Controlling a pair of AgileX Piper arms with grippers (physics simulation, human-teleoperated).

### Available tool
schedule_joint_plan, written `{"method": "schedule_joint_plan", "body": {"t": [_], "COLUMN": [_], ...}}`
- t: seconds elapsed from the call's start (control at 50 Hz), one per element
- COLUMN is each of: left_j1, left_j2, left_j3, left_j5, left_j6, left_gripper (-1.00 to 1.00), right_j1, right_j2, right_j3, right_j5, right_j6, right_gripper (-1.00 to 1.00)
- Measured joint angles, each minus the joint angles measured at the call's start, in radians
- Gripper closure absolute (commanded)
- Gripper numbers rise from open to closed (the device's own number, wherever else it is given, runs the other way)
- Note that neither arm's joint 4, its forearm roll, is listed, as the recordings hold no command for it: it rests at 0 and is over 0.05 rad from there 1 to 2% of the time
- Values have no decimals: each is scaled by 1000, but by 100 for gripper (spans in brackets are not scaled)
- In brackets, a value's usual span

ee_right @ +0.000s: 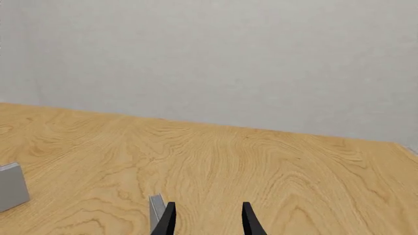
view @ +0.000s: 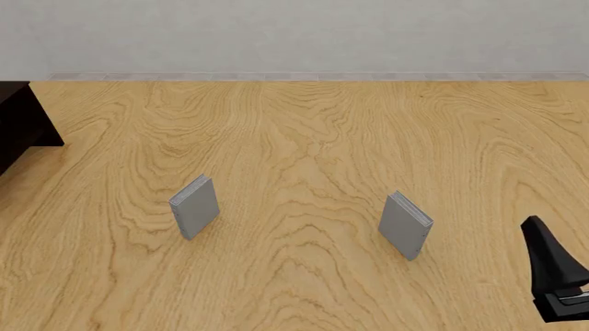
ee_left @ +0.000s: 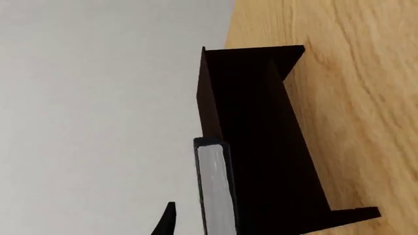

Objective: Pick up the book in the middle and place it on the cabinet shelf.

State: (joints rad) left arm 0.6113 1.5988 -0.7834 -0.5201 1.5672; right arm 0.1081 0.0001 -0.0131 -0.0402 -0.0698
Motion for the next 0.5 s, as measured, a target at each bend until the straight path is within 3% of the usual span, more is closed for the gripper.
{"method": "schedule_joint_plan", "body": {"t": [0.5], "left_j1": [-65], "left_j2": [-148], "left_j3": [171], "left_j5": [182], "left_j6": [-16], "left_gripper": [-100], "right_j1": [1], "right_j2": [0], "right_j3": [0], "right_j5": [-3], "right_j6": [5], "right_gripper": [-100]}}
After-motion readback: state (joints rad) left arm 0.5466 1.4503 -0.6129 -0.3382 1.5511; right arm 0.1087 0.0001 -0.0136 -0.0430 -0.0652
